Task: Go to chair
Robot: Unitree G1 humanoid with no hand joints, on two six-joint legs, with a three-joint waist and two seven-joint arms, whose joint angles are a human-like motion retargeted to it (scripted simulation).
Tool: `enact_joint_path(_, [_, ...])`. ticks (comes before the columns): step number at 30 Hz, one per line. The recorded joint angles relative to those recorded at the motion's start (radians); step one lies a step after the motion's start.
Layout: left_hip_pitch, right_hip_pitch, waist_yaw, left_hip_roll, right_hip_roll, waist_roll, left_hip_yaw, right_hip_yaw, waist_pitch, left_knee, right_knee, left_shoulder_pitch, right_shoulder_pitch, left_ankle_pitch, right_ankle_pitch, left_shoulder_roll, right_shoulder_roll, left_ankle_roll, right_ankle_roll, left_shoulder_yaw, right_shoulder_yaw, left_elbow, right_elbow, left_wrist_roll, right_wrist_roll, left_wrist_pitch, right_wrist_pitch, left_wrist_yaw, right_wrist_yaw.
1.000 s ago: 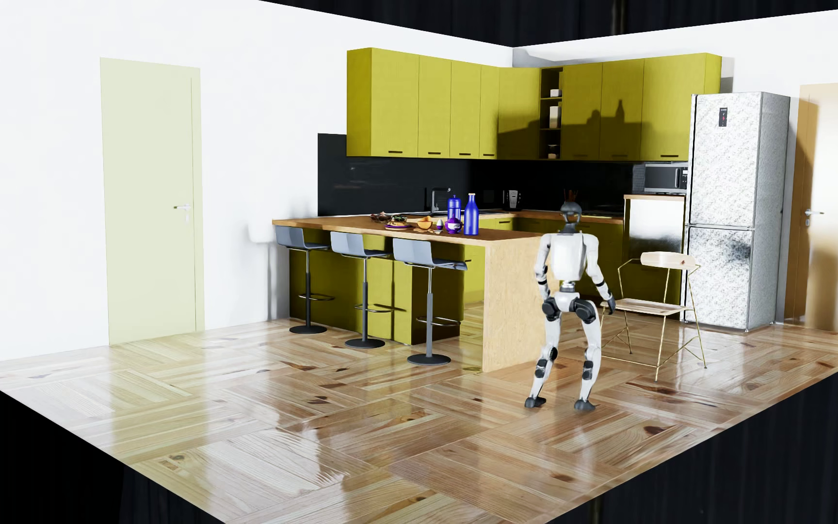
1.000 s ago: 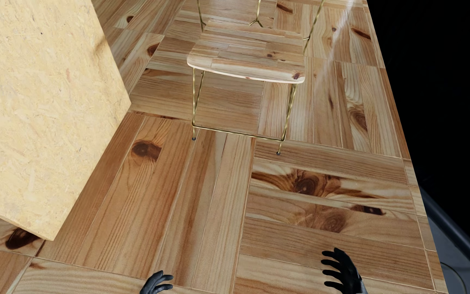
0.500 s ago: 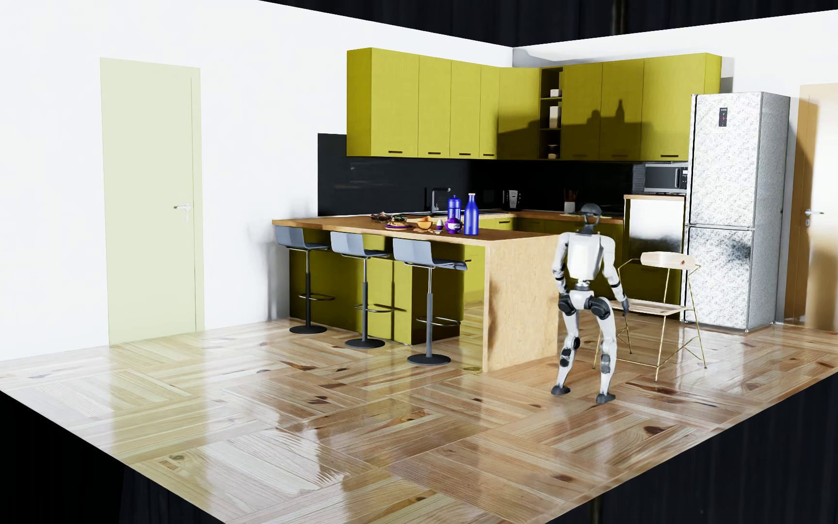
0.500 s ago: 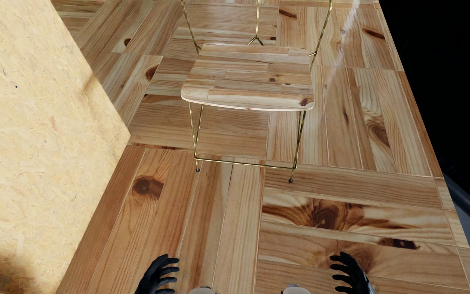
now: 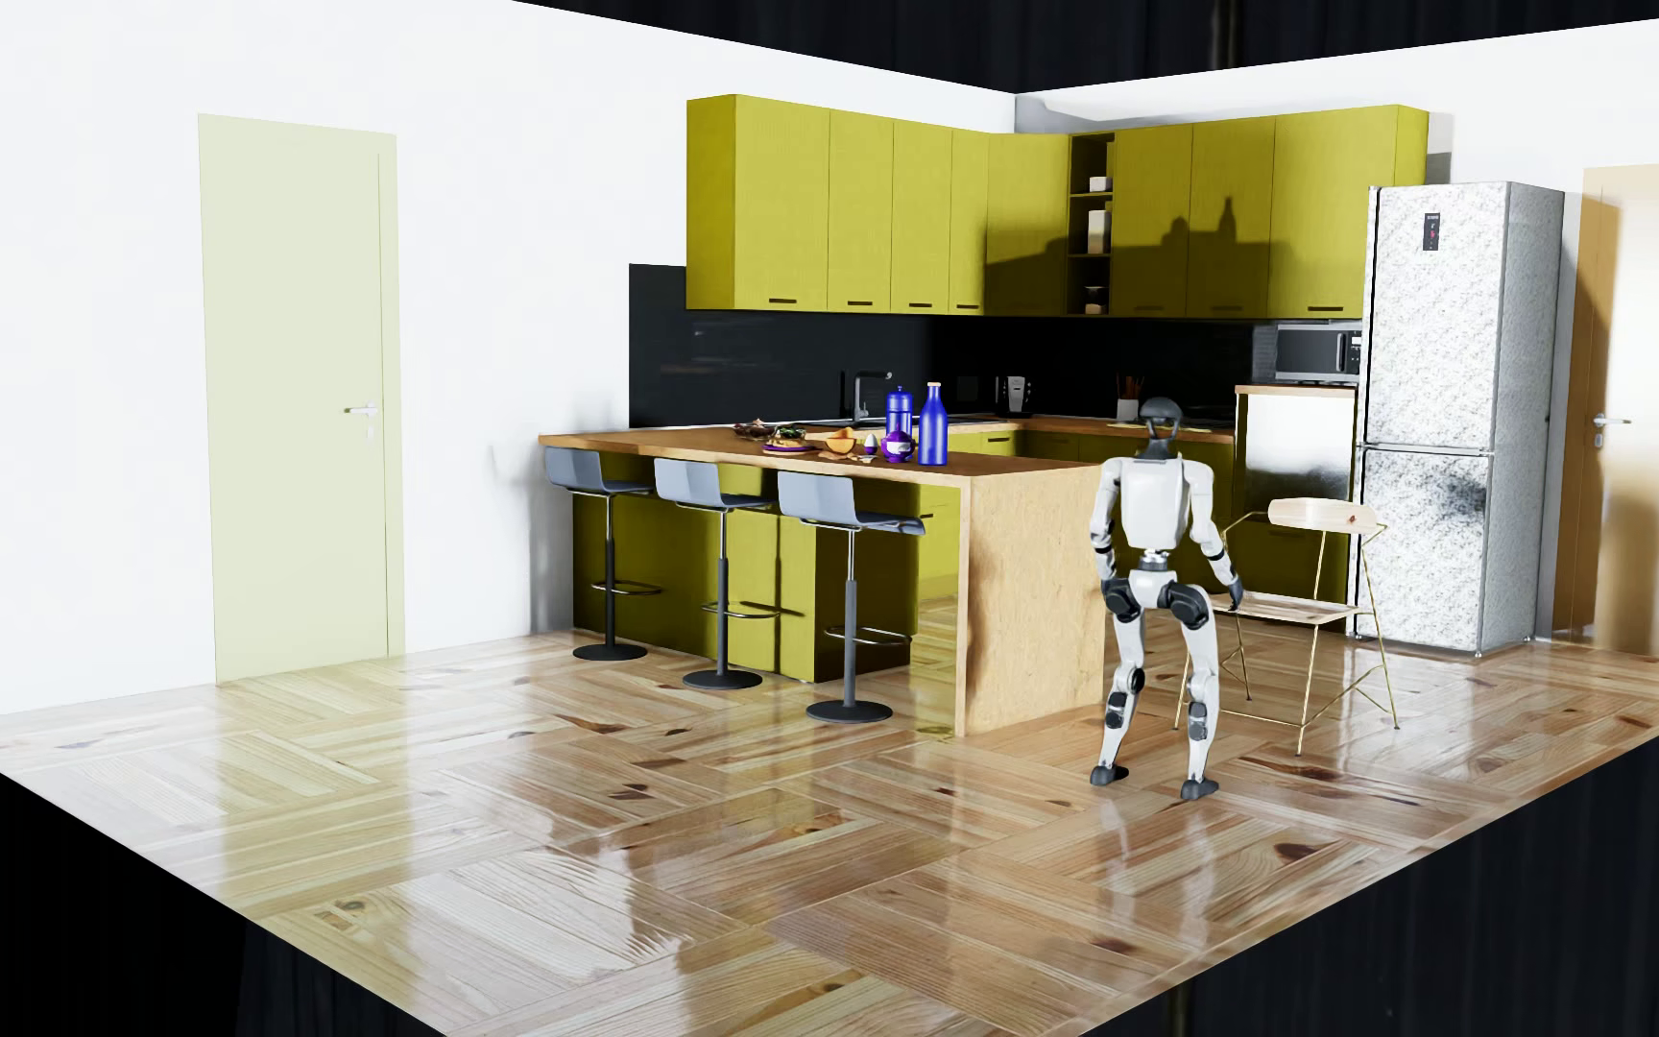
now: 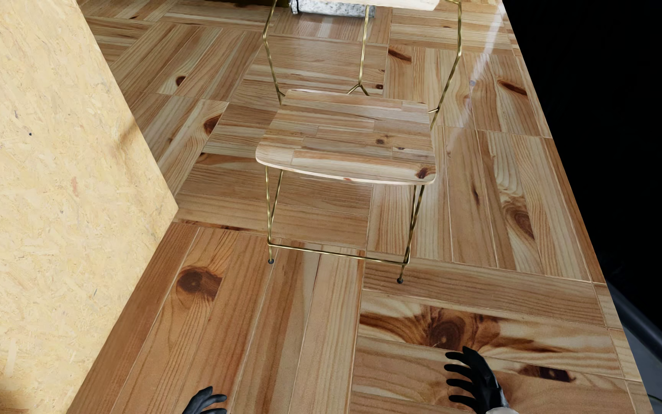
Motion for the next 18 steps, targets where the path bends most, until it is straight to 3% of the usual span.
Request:
enact_joint_path(6, [0.009,-0.005,-0.004,0.003,0.001,-0.001,0.002,-0.001,-0.010,-0.035,-0.008,-0.013,0.028,0.025,0.011,-0.047,-0.015,-0.011,-0.013,-0.024,-0.003,-0.033,-0.002,0.012,-0.056,-0.013,0.004,0.011,0.065])
enact_joint_path(9, [0.009,-0.007,-0.001,0.006,0.005,0.016,0.003,-0.001,0.000,-0.049,-0.019,-0.021,0.020,0.034,0.020,-0.022,-0.028,-0.016,-0.016,-0.017,-0.005,-0.020,0.009,-0.005,-0.047,0.041,-0.035,0.002,0.067])
enact_joint_path(11, [0.007,-0.010,0.016,-0.005,-0.007,0.022,-0.002,-0.006,0.003,-0.058,-0.015,-0.035,0.022,0.041,0.016,-0.026,-0.043,-0.015,-0.015,-0.007,-0.016,-0.013,0.029,0.005,-0.032,0.063,-0.028,0.003,0.054])
enact_joint_path(14, [-0.002,-0.021,-0.010,0.000,-0.002,0.028,-0.002,-0.005,0.013,-0.041,0.003,-0.019,0.006,0.033,0.008,-0.032,-0.038,-0.019,-0.019,-0.019,0.017,-0.011,-0.010,0.047,-0.034,0.024,-0.007,0.003,0.028])
enact_joint_path(18, [0.011,-0.020,-0.027,0.005,0.004,0.016,0.007,0.003,0.014,-0.060,0.001,-0.034,0.031,0.041,0.011,-0.011,-0.046,-0.025,-0.025,-0.029,-0.017,-0.026,0.005,0.025,-0.051,-0.020,0.007,0.017,-0.006])
